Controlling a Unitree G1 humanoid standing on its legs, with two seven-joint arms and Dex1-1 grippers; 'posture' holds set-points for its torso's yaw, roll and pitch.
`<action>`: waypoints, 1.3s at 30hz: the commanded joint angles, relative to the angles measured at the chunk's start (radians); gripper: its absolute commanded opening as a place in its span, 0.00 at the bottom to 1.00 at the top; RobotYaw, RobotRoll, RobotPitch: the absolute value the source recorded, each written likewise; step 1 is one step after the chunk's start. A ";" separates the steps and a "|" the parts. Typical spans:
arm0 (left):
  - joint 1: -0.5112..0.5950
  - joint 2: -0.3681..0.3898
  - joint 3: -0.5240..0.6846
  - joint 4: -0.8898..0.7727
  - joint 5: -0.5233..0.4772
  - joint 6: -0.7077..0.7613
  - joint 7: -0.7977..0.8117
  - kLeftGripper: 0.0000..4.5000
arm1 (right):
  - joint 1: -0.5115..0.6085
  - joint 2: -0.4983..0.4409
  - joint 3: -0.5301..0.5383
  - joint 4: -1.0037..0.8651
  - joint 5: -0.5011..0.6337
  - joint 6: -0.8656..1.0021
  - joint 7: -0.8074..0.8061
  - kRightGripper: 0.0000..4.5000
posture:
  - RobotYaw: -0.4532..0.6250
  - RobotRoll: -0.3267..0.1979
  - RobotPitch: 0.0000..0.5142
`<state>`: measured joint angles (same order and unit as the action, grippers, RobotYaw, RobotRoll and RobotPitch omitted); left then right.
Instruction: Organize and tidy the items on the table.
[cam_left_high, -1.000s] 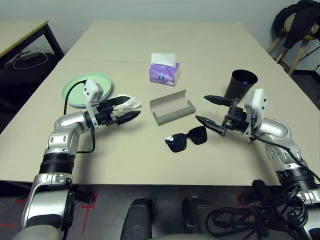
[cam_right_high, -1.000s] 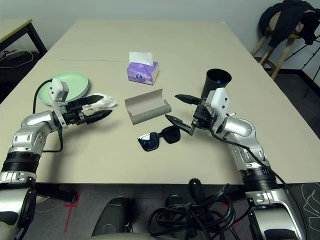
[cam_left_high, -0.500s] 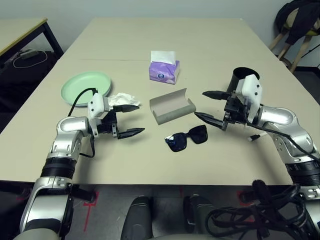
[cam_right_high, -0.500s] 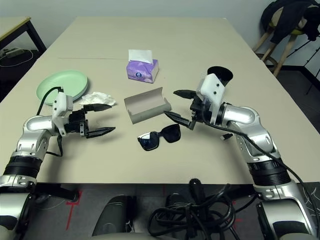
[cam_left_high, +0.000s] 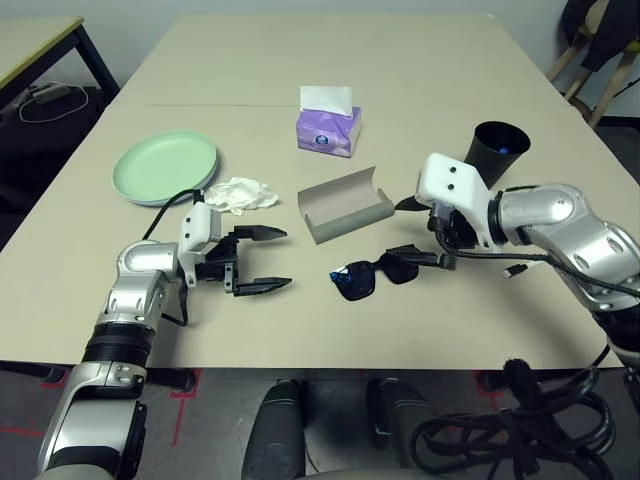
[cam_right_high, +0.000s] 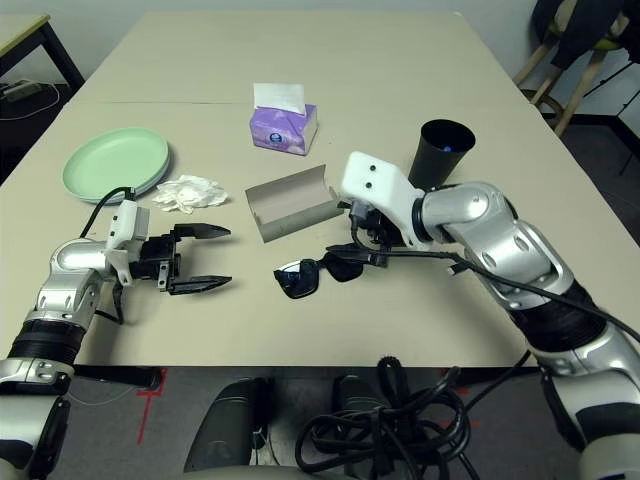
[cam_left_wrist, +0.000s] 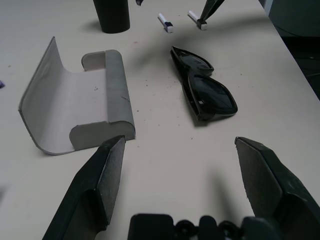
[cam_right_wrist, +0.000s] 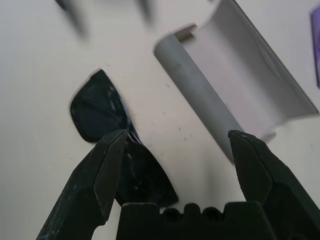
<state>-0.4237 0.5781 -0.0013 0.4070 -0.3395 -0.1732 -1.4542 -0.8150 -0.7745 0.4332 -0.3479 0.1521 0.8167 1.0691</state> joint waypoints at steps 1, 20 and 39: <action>0.020 -0.003 -0.005 -0.044 -0.012 0.008 0.011 0.98 | -0.044 -0.006 0.062 -0.028 -0.020 0.051 0.030 1.00 | 0.49 0.62 0.35; 0.053 -0.080 0.197 -0.161 -0.072 0.200 0.524 0.98 | 0.306 0.213 -0.329 0.012 0.192 -0.069 -0.121 1.00 | 0.51 0.62 0.28; -0.165 -0.103 0.153 0.140 0.097 0.223 0.798 0.98 | 0.588 0.439 -0.430 0.264 0.200 -0.759 -0.195 1.00 | 0.53 0.62 0.23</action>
<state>-0.5812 0.4775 0.1762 0.5075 -0.2769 0.0463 -0.6644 -0.2261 -0.3357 0.0085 -0.0852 0.3510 0.0758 0.8835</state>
